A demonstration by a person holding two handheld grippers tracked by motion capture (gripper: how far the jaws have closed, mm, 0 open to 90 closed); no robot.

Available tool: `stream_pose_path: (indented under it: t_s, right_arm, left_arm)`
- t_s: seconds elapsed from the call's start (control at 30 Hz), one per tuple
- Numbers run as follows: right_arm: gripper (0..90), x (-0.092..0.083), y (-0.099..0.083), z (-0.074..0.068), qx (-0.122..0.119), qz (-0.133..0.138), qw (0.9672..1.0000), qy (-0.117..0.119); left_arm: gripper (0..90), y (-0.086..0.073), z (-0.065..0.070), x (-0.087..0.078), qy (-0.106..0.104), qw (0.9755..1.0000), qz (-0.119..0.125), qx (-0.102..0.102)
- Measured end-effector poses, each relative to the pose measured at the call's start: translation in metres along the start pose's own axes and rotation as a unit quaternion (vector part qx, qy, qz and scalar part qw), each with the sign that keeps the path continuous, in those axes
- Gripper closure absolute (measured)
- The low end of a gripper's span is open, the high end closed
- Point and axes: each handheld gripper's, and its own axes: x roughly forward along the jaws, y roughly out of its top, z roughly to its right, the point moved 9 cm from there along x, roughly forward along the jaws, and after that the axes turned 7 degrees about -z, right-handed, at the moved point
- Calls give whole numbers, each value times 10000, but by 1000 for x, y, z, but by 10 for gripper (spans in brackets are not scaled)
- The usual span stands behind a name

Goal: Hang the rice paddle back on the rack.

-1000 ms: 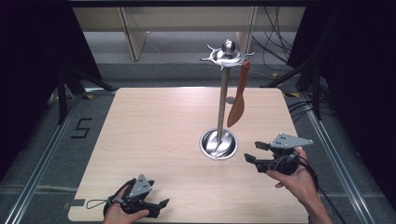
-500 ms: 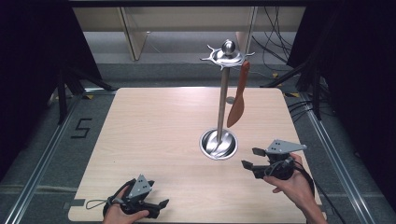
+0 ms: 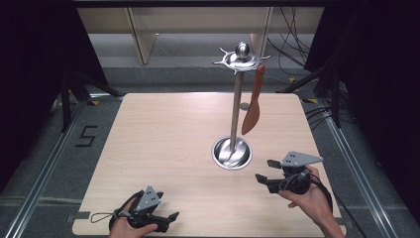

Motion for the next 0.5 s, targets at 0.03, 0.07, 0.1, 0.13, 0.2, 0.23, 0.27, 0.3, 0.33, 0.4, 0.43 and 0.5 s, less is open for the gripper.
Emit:
stream_pose_path:
  t_s: [0.03, 0.07, 0.1, 0.13, 0.2, 0.23, 0.27, 0.3, 0.33, 0.4, 0.43, 0.5]
  right_arm:
    - [324, 1, -1, 0, 19, 4, 10000, -58]
    - [323, 1, -3, -3, 135, -58, 9999, 3]
    - [322, 1, -4, -2, 37, -72, 10000, -11]
    - [322, 2, -4, -3, 111, -57, 9999, -10]
    - [321, 2, -5, -4, 100, -43, 9999, -8]
    - [321, 2, -5, -4, 100, -43, 9999, -8]
    - [320, 2, -6, -2, 4, -83, 10000, 7]
    - [320, 2, -7, -3, 93, -93, 9999, 29]
    - [318, 3, -8, -2, 23, -65, 10000, -31]
    - [318, 3, -10, -3, 82, -101, 9999, -16]
    - [318, 3, -10, -3, 82, -101, 9999, -16]
    - [317, 3, -12, -2, 77, -104, 9999, -35]
  left_arm:
    - [158, 0, -1, 0, 26, 10000, -13, 36]
    - [158, 0, -1, 0, 40, 10000, -3, 43]
    - [158, 0, -1, 0, 40, 10000, -3, 43]
    - [158, 0, -1, 0, 40, 10000, -5, 45]
    - [158, 1, 1, 0, -3, 10000, 38, -47]
    - [158, 1, 1, 0, -3, 10000, 38, -47]
    - [158, 0, 0, 0, 7, 10000, -5, 6]
    - [158, 1, 1, 0, -1, 10000, 38, -44]
    - [158, 0, -1, 0, 23, 10000, -12, 27]
    - [158, 0, -1, 0, 37, 10000, -4, 42]
    - [158, 0, 0, 0, 7, 10000, 5, -2]
    - [158, 0, -1, 0, 49, 10000, -18, 42]
